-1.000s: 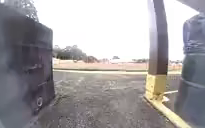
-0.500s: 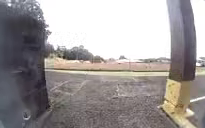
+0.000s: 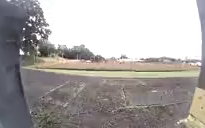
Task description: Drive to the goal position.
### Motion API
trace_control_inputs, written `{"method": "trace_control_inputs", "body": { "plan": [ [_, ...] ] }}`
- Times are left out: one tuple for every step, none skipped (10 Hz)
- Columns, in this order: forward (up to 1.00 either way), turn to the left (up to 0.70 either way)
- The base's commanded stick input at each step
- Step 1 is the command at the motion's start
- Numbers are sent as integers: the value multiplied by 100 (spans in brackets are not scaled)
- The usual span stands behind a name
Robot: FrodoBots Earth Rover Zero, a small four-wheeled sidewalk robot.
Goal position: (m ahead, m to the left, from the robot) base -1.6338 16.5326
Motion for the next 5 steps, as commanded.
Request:
{"method": "trace_control_inputs", "body": {
  "plan": [
    [70, 36],
    [70, 36],
    [70, 36],
    [70, 36],
    [70, 36]
  ]
}}
